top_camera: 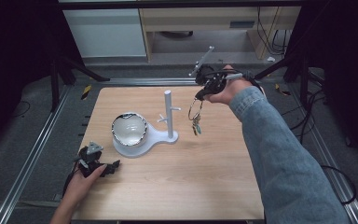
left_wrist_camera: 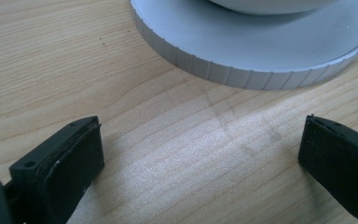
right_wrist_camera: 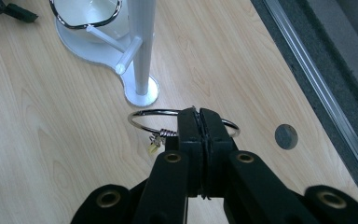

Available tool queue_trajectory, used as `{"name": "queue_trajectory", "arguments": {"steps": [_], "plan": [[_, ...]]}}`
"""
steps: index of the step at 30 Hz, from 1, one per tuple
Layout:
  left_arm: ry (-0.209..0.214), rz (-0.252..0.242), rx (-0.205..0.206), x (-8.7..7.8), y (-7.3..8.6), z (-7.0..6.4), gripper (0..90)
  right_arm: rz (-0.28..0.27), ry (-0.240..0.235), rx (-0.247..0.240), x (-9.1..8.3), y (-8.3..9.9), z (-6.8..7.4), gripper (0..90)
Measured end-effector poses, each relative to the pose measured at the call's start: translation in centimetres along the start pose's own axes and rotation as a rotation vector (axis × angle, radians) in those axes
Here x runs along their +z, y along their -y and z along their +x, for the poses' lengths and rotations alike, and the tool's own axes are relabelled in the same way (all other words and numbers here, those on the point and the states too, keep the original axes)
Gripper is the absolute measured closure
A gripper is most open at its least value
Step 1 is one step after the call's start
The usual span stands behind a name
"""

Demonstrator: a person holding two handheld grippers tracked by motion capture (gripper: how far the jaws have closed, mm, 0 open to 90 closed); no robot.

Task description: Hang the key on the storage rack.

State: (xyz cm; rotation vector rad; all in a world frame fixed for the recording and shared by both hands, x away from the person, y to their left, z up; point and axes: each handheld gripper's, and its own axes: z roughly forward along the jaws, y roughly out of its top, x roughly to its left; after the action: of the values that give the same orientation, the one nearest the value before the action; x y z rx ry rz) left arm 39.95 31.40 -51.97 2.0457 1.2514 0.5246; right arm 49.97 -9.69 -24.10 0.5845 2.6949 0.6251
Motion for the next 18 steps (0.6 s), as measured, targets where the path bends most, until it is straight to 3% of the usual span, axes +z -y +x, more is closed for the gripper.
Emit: {"name": "queue_trajectory", "arguments": {"steps": [18], "plan": [[0.000,0.002,0.002,0.0,0.0,0.0,0.0,0.132,0.005,-0.066,-1.0,-3.5,0.4,88.7]]}}
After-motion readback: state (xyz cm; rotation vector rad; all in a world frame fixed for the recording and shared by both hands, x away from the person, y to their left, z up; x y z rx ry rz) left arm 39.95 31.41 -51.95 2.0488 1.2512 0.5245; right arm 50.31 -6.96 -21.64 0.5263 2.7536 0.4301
